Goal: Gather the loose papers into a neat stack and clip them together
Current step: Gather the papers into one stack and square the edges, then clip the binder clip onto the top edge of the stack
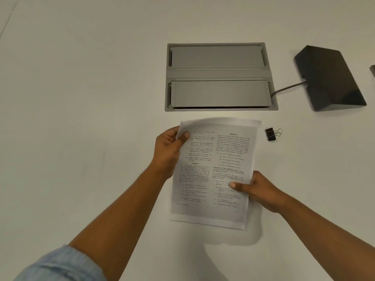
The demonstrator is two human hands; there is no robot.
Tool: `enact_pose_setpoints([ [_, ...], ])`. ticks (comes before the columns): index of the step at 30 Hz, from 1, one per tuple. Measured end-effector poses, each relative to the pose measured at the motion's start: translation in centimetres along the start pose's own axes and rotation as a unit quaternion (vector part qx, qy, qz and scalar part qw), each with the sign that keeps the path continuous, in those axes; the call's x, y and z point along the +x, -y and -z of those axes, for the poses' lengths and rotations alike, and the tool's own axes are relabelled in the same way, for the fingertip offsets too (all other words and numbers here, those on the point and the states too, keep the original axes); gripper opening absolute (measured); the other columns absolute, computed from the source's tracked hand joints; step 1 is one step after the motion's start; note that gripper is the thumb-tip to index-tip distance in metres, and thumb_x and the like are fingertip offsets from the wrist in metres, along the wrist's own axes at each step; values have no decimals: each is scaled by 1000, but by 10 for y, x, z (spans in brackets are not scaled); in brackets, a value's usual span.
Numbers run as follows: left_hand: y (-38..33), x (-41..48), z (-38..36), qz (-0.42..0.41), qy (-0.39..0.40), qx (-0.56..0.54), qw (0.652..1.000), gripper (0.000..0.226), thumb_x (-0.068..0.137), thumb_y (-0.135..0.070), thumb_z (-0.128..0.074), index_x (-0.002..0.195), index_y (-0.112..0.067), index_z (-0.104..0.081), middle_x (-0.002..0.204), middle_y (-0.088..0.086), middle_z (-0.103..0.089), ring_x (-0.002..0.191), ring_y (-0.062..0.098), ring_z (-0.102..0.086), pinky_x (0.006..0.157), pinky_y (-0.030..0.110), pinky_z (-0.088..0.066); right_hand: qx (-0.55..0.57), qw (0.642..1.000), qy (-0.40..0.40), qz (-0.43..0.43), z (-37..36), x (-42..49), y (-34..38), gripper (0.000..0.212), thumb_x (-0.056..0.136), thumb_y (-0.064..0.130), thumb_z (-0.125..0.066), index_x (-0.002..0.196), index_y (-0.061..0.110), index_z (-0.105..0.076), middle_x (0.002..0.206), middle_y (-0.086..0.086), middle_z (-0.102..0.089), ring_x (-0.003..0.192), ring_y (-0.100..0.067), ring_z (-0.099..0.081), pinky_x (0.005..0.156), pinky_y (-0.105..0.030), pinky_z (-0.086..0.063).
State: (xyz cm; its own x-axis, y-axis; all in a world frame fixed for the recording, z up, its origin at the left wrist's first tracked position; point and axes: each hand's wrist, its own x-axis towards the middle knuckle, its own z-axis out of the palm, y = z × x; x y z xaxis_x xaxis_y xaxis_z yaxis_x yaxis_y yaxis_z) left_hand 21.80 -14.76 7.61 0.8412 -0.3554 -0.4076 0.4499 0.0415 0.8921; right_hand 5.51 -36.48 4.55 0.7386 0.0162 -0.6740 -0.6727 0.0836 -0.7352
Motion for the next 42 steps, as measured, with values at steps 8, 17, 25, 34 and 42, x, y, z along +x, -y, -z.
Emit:
enact_pose_setpoints([
  [8,39,17,24,32,-22,-17,999,16,91,-11,-65,106,-8,-72,95,11,-74,83,28,-71,81,49,-60,-61,929,-364,36,65,9,47,8,84,3,-69,91,-1,-70,87,-19,-71,49,-8,-66,48,-22,-53],
  [17,66,23,34,14,-9,-13,1000,20,92,-5,-63,108,2,-71,87,7,-76,77,22,-72,67,33,-60,-139,888,-431,-72,130,47,81,35,80,22,-80,107,6,-66,93,-15,-71,73,-25,-73,78,-40,-62],
  [25,66,23,33,19,-5,-30,999,18,92,-3,-62,104,-6,-75,87,8,-77,78,23,-72,68,34,-61,-189,892,-407,-55,121,55,89,9,80,13,-75,83,5,-71,93,-19,-72,76,-30,-65,81,-44,-60],
  [34,65,21,36,41,-4,-29,999,16,91,-8,-65,104,-9,-75,93,12,-77,81,30,-74,73,43,-62,-188,967,-172,31,38,50,114,12,77,2,-77,84,-5,-70,98,-10,-73,89,-24,-69,71,-26,-58],
  [42,65,22,36,58,-9,-40,997,18,90,-8,-66,106,-10,-74,94,12,-77,80,30,-74,71,43,-63,-312,944,-88,63,-18,67,129,40,69,6,-83,107,12,-73,93,0,-76,81,-13,-75,71,-19,-57],
])
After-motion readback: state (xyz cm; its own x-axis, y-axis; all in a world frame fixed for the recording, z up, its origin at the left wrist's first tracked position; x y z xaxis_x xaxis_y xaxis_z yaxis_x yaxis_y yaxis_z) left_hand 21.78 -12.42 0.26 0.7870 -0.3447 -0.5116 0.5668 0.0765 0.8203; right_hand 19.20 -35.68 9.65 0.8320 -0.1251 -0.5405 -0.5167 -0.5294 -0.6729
